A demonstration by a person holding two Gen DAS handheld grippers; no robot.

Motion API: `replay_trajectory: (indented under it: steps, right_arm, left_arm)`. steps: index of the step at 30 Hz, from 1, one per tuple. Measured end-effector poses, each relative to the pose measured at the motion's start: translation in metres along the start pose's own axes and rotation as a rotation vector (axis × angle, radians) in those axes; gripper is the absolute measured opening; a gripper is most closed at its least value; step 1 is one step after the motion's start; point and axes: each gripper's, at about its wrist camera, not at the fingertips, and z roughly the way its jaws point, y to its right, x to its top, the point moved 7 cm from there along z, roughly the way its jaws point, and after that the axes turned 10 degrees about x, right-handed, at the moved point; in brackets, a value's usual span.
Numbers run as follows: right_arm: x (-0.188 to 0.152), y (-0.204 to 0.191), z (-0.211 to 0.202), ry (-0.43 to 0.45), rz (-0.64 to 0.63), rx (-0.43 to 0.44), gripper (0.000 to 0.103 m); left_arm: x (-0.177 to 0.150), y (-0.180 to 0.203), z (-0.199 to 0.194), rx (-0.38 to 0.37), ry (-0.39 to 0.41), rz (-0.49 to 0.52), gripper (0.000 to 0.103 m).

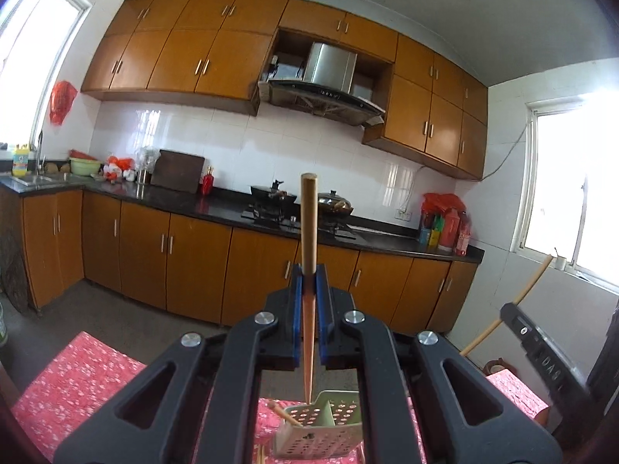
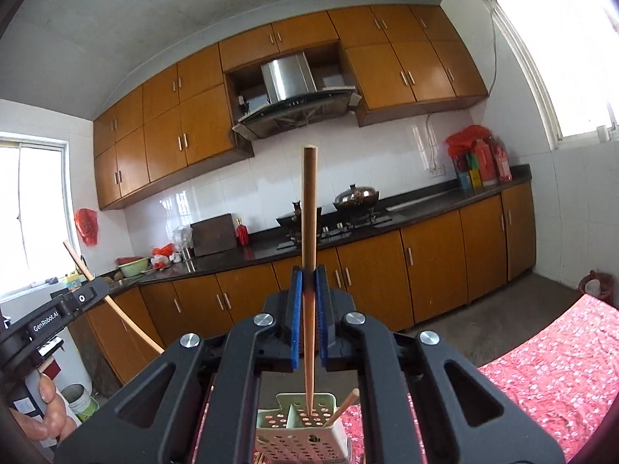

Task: Organize utensils
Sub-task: 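Hold both chopsticks upright over the holder and open both tools to drop them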

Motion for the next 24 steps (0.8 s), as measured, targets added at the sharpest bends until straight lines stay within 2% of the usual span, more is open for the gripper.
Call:
replay_trajectory:
  steps: [6, 11, 16, 19, 24]
  right_arm:
    - [-0.035, 0.007, 0.024, -0.094, 0.004, -0.015, 0.008]
    - [-0.044, 0.007, 0.027, -0.13, 0.004, -0.023, 0.008]
    - [-0.041, 0.007, 0.024, -0.147, -0.001, -0.031, 0.009]
    - [-0.035, 0.009, 0.018, -0.131, -0.005, -0.044, 0.022]
    - [-0.023, 0.016, -0.012, -0.111, -0.025, -0.072, 0.024]
  left_arm:
    - [-0.031, 0.0, 0.034, 0.012, -0.065, 0.007, 0.008]
    - [-0.051, 0.0, 0.05, 0.019, -0.126, 0.027, 0.008]
    - [-0.049, -0.009, 0.043, 0.03, -0.126, 0.026, 0.015]
    - [-0.043, -0.017, 0.034, 0.043, -0.116, 0.018, 0.017]
    - [-0.036, -0.034, 0.006, 0.071, -0.095, 0.019, 0.022]
